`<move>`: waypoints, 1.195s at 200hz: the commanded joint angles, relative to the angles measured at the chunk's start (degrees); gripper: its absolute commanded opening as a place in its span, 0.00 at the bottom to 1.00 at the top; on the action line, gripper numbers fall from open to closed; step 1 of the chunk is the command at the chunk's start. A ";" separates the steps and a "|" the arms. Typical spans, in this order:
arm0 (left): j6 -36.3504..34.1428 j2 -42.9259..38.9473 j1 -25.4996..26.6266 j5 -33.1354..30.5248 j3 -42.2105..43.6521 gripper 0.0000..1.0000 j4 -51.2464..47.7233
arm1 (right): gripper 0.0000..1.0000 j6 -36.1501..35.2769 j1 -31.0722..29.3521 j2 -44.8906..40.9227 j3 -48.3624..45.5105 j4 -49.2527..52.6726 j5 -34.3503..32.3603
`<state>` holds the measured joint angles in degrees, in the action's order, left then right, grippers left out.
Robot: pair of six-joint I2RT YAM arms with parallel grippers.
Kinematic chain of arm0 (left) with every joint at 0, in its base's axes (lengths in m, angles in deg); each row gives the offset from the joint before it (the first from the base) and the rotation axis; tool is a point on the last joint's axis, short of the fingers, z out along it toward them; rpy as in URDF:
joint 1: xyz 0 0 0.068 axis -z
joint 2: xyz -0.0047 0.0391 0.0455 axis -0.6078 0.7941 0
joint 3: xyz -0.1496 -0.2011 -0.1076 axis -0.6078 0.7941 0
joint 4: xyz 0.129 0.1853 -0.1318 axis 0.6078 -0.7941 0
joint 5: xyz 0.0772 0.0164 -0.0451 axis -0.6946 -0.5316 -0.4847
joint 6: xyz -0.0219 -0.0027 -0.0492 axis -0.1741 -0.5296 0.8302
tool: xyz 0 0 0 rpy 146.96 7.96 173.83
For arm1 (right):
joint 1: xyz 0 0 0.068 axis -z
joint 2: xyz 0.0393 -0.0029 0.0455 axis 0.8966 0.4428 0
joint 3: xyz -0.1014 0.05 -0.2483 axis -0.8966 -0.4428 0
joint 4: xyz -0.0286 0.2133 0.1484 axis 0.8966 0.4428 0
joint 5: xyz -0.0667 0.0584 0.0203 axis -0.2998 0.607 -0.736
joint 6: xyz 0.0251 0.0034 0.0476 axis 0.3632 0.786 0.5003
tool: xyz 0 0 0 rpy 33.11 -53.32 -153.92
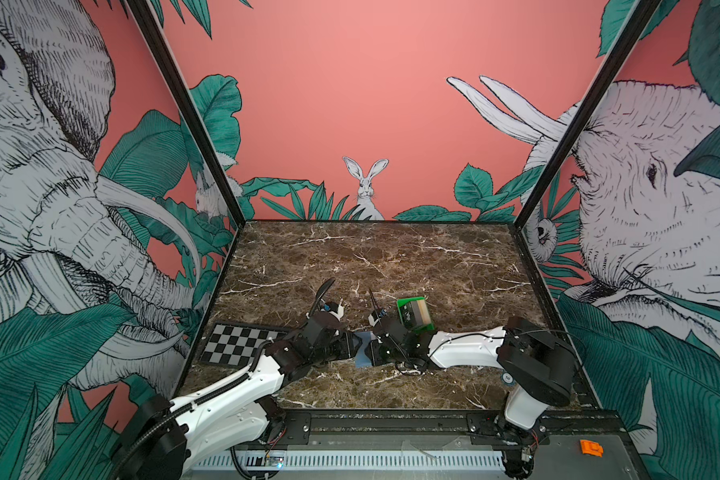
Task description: Put the credit cards into the card holder
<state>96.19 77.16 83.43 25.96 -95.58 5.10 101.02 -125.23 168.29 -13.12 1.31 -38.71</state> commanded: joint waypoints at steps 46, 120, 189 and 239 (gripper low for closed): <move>2.16 -3.50 -0.71 4.47 2.38 0.44 1.12 | 0.23 -1.76 -0.57 -1.32 0.54 3.18 -5.68; -1.72 3.07 -0.73 5.66 0.49 0.39 7.47 | 0.23 -1.31 -0.63 -2.10 1.10 5.32 -6.28; -3.51 11.52 -0.61 6.42 -1.57 0.35 14.31 | 0.24 0.07 -0.96 -5.44 -3.45 4.69 -6.01; -4.55 16.33 0.44 6.95 -2.80 0.35 15.39 | 0.24 1.88 -1.40 -8.10 -6.95 3.43 -7.05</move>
<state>93.11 92.03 83.40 32.48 -96.67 19.22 101.43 -125.97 162.45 -18.36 4.39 -44.35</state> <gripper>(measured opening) 0.350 0.237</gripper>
